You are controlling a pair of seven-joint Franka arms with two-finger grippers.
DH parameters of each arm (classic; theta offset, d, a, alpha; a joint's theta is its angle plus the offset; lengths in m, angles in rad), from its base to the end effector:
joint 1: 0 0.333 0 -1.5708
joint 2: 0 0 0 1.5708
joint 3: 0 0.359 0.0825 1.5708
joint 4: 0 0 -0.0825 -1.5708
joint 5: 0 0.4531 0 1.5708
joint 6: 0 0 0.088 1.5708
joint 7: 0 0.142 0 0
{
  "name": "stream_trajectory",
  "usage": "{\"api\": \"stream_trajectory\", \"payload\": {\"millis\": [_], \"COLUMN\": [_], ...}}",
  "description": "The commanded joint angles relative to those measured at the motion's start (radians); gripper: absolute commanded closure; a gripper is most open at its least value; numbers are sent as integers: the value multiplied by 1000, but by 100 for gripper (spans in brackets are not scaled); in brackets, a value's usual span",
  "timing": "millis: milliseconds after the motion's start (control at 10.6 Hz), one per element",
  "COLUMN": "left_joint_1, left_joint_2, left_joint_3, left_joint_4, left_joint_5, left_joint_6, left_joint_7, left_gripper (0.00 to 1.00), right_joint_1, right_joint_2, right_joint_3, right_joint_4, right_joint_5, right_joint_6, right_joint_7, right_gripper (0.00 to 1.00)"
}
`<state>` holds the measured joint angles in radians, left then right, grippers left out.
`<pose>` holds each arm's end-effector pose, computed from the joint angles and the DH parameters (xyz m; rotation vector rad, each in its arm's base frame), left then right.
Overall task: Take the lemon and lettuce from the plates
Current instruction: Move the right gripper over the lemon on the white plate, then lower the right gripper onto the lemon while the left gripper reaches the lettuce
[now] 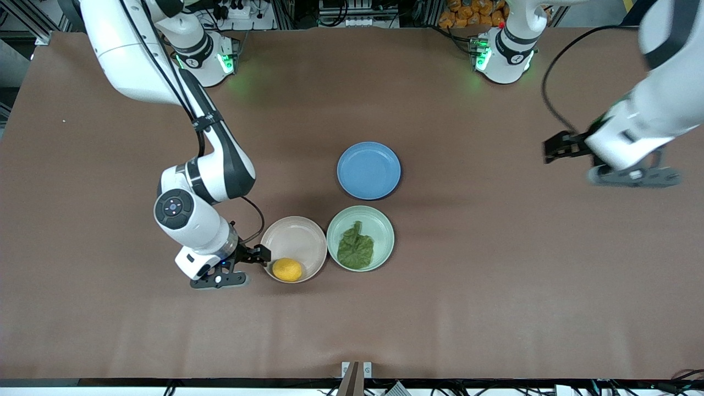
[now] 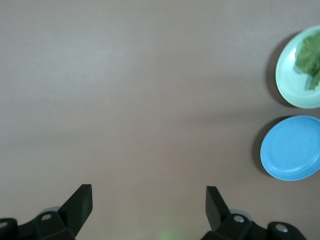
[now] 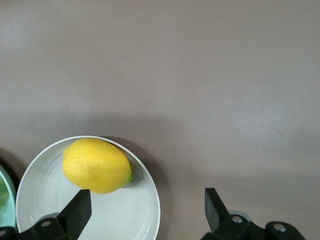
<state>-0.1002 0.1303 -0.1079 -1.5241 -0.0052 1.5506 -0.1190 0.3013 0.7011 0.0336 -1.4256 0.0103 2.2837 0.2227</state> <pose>0.6459 -0.1331 0.5727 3.1320 -0.1391 -0.1644 0.7874 0.2693 0.2588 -3.0587 -0.1476 -0.2197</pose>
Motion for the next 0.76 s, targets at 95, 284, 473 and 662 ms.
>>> {"api": "stream_trajectory", "payload": {"millis": [95,284,473,662], "left_joint_1": [-91,-116,-138,-168], "left_joint_2": [144,201,253,302], "left_joint_3": [-9,-9,-9,-9], "left_joint_4": [16,18,18,19], "left_joint_5": [-27,-68,-73,-94], "left_joint_6": [55,104,163,235], "left_joint_7": [-19,-19,-30,-66], "left_gripper": [0,0,0,0], "right_joint_1": [1,27,65,71], "right_joint_2": [55,75,113,126], "right_joint_3": [-3,-4,-11,-11], "right_joint_4": [33,36,85,89], "right_joint_5": [-7,-13,-77,-98], "right_joint_6": [39,49,57,59], "right_joint_7": [-201,-201,-194,-183], "right_gripper": [0,0,0,0]}}
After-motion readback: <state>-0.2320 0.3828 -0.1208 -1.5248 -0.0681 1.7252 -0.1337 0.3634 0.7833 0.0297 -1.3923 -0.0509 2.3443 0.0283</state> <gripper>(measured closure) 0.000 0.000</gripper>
